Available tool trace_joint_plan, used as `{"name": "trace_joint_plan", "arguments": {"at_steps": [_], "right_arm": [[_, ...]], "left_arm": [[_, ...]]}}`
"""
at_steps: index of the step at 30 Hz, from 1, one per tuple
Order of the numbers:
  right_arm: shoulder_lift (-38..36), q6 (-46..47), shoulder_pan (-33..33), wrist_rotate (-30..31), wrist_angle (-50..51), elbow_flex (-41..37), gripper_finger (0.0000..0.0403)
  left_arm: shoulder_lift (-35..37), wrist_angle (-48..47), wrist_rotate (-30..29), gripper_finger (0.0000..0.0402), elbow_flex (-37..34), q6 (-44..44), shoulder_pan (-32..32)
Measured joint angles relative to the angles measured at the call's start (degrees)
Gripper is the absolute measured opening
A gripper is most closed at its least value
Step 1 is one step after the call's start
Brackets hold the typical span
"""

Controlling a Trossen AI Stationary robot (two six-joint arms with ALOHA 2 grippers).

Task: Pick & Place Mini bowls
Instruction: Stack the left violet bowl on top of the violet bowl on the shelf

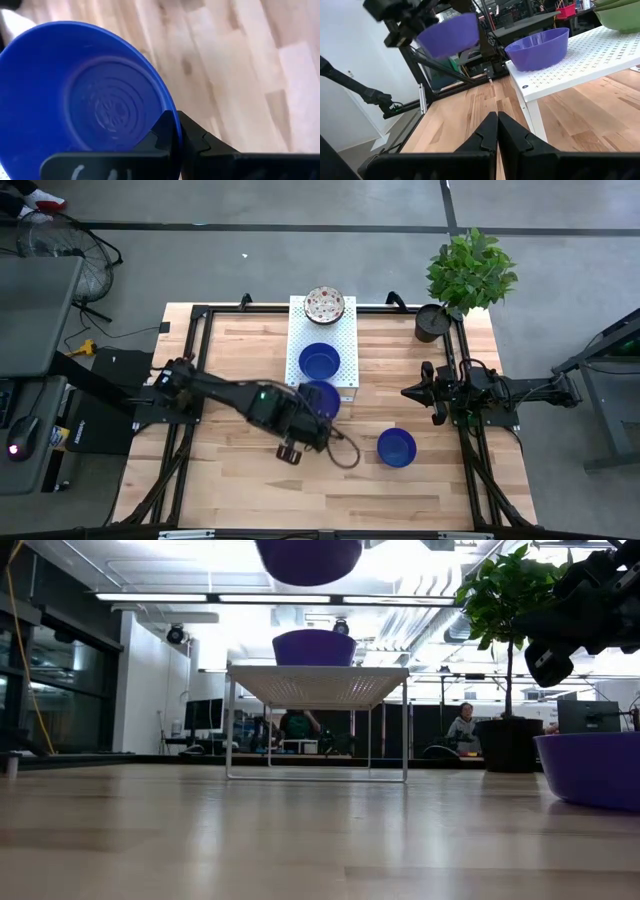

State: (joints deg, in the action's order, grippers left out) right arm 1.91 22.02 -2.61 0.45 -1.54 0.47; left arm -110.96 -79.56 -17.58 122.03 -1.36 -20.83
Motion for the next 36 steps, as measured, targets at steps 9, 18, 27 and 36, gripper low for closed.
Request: {"name": "trace_joint_plan", "arguments": {"at_steps": [9,18,27,36], "right_arm": [[-0.02,-0.02,-0.02,0.00,0.00,-0.02,0.0000],[-0.02,0.00,-0.01,0.02,0.00,0.00,0.0000],[-0.02,-0.01,-0.01,0.01,0.00,0.00,0.0000],[-0.02,0.00,0.00,0.02,0.00,0.00,0.0000]], "left_arm": [[0.00,-1.80,0.10,0.0000,1.49,-5.52,7.31],[0.00,-1.50,1.46,0.0000,1.49,-10.41,13.52],[0.00,-1.59,3.63,0.0000,1.49,-13.51,16.77],[0.00,-1.60,3.45,0.0000,1.47,-12.99,18.83]]}}
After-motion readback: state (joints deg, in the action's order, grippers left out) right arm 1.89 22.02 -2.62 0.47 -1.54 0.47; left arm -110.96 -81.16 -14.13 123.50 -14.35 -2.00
